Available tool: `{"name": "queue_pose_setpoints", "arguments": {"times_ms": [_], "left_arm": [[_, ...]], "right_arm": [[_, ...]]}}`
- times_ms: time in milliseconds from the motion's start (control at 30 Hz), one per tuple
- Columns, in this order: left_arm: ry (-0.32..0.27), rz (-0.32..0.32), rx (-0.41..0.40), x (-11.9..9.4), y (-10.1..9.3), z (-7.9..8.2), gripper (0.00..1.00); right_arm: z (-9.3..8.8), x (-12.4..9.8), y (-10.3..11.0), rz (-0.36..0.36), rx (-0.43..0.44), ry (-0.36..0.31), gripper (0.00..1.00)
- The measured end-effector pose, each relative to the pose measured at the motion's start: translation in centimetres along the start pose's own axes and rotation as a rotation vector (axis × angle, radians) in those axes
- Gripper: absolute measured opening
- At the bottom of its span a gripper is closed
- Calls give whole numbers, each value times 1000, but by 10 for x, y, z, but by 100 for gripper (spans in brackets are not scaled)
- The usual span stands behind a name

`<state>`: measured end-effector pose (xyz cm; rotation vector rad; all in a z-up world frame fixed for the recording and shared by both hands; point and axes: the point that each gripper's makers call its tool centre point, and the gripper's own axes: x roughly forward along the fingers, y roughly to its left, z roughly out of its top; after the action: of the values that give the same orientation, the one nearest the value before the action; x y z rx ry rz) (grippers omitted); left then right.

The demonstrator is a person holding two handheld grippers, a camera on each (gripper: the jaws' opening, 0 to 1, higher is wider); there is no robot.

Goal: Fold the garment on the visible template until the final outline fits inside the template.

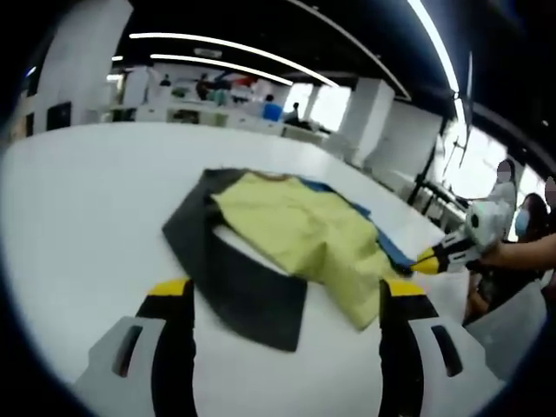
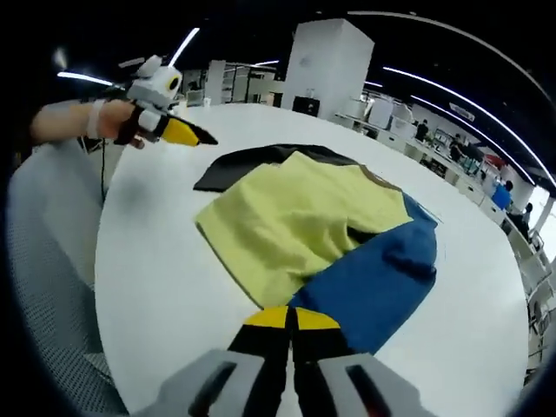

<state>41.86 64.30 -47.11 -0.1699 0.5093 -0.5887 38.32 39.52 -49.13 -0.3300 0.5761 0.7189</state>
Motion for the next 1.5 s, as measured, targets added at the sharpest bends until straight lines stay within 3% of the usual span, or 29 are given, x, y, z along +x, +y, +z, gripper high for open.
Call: {"name": "queue_pose_setpoints", "arguments": {"times_ms": [133, 333, 633, 900, 1067, 1133, 1233, 1333, 1500], "left_arm": [[-11, 2, 3, 0, 1, 3, 83], [-14, 5, 8, -1, 1, 3, 83], [-1, 11, 17, -1, 4, 0, 82], [4, 34, 25, -4, 11, 6, 82], [13, 45, 27, -2, 11, 6, 82], [17, 47, 31, -2, 9, 5, 82], [26, 48, 33, -1, 9, 3, 82], [35, 53, 30, -1, 9, 1, 82], [44, 63, 32, -2, 11, -1, 82]], "right_arm": [[24, -22, -45, -54, 163, -87, 0], [42, -55, -118, -140, 414, -204, 0], [52, -94, -199, -305, 459, -270, 0], [47, -116, -263, -435, 511, -305, 0], [29, -121, -307, -482, 604, -301, 0], [16, -124, -328, -523, 602, -271, 0], [1, -124, -341, -543, 649, -250, 0], [-28, -125, -355, -590, 681, -185, 0], [-54, -122, -368, -604, 732, -161, 0]]}}
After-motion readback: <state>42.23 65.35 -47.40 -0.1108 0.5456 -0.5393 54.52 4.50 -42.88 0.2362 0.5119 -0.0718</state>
